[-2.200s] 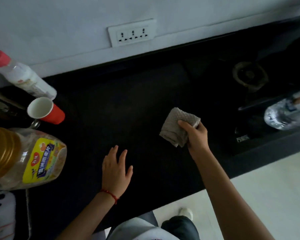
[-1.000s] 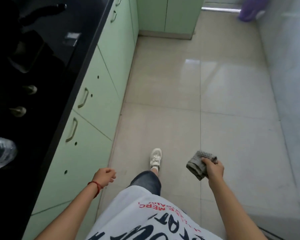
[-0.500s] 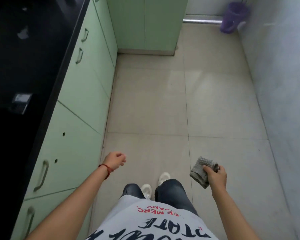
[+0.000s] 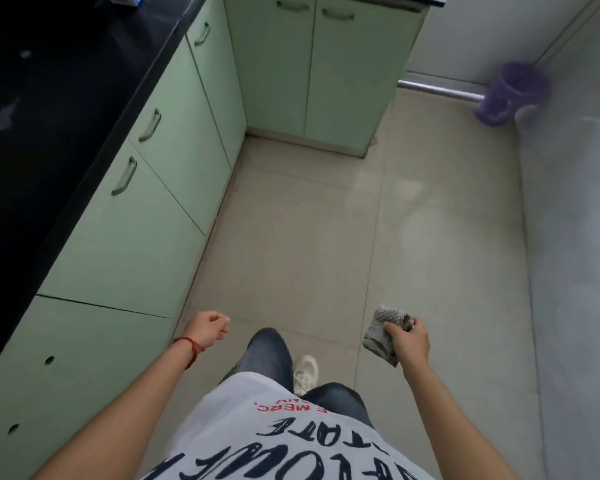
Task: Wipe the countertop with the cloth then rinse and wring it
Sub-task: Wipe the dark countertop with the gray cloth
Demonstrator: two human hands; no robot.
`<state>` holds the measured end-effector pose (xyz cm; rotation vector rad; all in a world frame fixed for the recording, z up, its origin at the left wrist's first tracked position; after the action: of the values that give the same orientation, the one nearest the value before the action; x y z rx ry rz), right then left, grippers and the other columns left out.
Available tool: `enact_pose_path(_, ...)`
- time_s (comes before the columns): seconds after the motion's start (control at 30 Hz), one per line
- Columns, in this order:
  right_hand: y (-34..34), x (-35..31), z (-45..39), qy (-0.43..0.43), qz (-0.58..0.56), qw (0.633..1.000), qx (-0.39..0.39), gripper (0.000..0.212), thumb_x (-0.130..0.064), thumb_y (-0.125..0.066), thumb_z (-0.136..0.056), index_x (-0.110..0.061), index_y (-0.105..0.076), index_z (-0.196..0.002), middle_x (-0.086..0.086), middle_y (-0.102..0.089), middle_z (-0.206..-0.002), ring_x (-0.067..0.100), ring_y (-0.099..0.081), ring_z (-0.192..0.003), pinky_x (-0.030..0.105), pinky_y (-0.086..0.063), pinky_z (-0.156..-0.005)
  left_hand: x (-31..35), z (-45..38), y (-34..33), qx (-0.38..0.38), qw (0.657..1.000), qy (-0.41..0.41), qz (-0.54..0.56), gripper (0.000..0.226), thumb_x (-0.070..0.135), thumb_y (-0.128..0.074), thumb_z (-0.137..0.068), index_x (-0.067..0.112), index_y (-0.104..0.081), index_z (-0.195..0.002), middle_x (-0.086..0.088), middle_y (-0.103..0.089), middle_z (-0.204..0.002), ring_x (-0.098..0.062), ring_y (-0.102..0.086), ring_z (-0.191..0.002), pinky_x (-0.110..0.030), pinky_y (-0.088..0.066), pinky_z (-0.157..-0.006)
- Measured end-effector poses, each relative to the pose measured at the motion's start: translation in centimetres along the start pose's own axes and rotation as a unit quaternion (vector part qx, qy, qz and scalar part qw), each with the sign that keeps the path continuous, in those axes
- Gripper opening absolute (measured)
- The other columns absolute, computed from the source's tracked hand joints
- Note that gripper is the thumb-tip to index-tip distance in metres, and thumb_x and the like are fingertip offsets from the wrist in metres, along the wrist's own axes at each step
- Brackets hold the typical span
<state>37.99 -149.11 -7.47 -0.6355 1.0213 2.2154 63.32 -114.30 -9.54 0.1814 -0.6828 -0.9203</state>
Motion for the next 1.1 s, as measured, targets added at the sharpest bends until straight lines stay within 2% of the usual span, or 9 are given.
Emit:
enact_pose_path(0.13,-3.6,-8.5,-5.9,0.043,0.026,0.998,-0.026,0.03,-0.01,-0.067,-0.076,-0.004,-0.055,-0.103,0.013,-0.061,-0.093,0.026,-0.056,-0.086,0.033,-0.044,-0.077,0.8,-2.9,1.6,0.015,0.998,0.053,0.032,0.03,0.006,-0.047,-0.092,0.013,-0.051,-0.062,-0.004,-0.054,-0.063,0.004,-0.045,-0.024,-0.021,-0.028,-0.048)
enact_pose_path(0.27,-7.4,-16.6,-11.4,0.074,0.031,0.996,-0.035,0.031,-0.01,-0.068,-0.076,-0.005,-0.055,-0.104,0.013,-0.062,-0.094,0.027,-0.058,-0.089,0.039,-0.047,-0.084,4.3,-7.5,3.9,0.038,0.995,0.069,0.065,0.025,0.007,-0.047,-0.092,0.013,-0.052,-0.068,-0.004,-0.054,-0.063,0.004,-0.046,-0.024,-0.02,-0.028,-0.047)
enact_pose_path(0.33,-9.2,-20.3,-13.8,0.08,0.028,0.996,-0.036,0.031,-0.01,-0.068,-0.076,-0.006,-0.055,-0.104,0.012,-0.061,-0.093,0.026,-0.057,-0.088,0.037,-0.046,-0.084,6.8,-10.2,5.0,0.047,0.993,0.076,0.078,0.023,0.007,-0.048,-0.091,0.013,-0.053,-0.07,-0.004,-0.055,-0.064,0.0,-0.05,-0.028,-0.021,-0.029,-0.048)
enact_pose_path(0.4,-10.8,-23.6,-15.8,0.081,0.035,0.995,-0.04,0.031,-0.008,-0.068,-0.076,-0.006,-0.054,-0.104,0.01,-0.06,-0.091,0.024,-0.056,-0.086,0.034,-0.044,-0.08,10.1,-12.9,6.1,0.046,0.992,0.08,0.083,0.024,0.007,-0.049,-0.091,0.013,-0.053,-0.068,-0.005,-0.055,-0.064,-0.01,-0.052,-0.041,-0.021,-0.029,-0.049)
enact_pose_path(0.53,-13.1,-29.4,-19.4,0.085,0.036,0.995,-0.042,0.029,-0.004,-0.067,-0.076,-0.004,-0.055,-0.101,0.011,-0.059,-0.086,0.023,-0.054,-0.078,0.03,-0.039,-0.071,19.0,-18.2,8.4,0.041,0.996,0.037,0.071,0.029,0.008,-0.049,-0.091,0.015,-0.053,-0.063,-0.003,-0.057,-0.062,-0.006,-0.053,-0.039,-0.018,-0.031,-0.046)
enact_pose_path(0.63,-14.2,-33.0,-22.0,0.084,0.05,0.995,-0.035,0.027,-0.004,-0.068,-0.076,-0.004,-0.055,-0.099,0.011,-0.059,-0.085,0.023,-0.054,-0.079,0.029,-0.038,-0.072,26.6,-21.5,10.4,0.038,0.997,-0.007,0.066,0.029,0.009,-0.05,-0.09,0.018,-0.055,-0.062,-0.001,-0.059,-0.064,-0.014,-0.052,-0.054,-0.016,-0.035,-0.044)
enact_pose_path(0.83,-17.6,-39.2,-27.6,0.078,0.059,0.993,-0.064,0.03,-0.002,-0.067,-0.076,-0.003,-0.054,-0.102,0.014,-0.06,-0.088,0.026,-0.056,-0.08,0.035,-0.043,-0.075,37.3,-25.9,15.1,0.089,0.99,-0.057,0.091,0.013,0.013,-0.051,-0.089,0.014,-0.063,-0.083,-0.008,-0.065,-0.08,-0.014,-0.058,-0.062,-0.019,-0.043,-0.061)
enact_pose_path(0.97,-22.1,-45.2,-30.7,0.11,0.098,0.982,-0.121,0.029,-0.002,-0.066,-0.076,-0.002,-0.053,-0.102,0.013,-0.058,-0.088,0.026,-0.054,-0.079,0.034,-0.043,-0.072,38.3,-27.0,17.1,0.14,0.982,-0.034,0.122,0.016,0.016,-0.052,-0.088,0.017,-0.063,-0.077,-0.006,-0.066,-0.08,-0.02,-0.06,-0.073,-0.027,-0.048,-0.08)
enact_pose_path(1.1,-27.4,-52.1,-32.1,0.165,0.168,0.955,-0.179,0.026,-0.004,-0.066,-0.076,-0.007,-0.053,-0.098,0.011,-0.057,-0.089,0.025,-0.052,-0.081,0.031,-0.039,-0.072,34.6,-26.0,16.8,0.174,0.964,0.041,0.196,0.018,0.014,-0.051,-0.089,0.015,-0.064,-0.077,-0.009,-0.066,-0.083,-0.02,-0.06,-0.072,-0.023,-0.042,-0.072)
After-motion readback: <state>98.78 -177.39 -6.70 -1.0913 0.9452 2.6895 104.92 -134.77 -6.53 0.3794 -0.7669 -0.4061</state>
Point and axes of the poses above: each hand's wrist, its own z-axis away from the middle knuckle, its own y-axis out of the back of the hand, x = y × z, the point moved 10 cm from there along -z, towards the middle knuckle
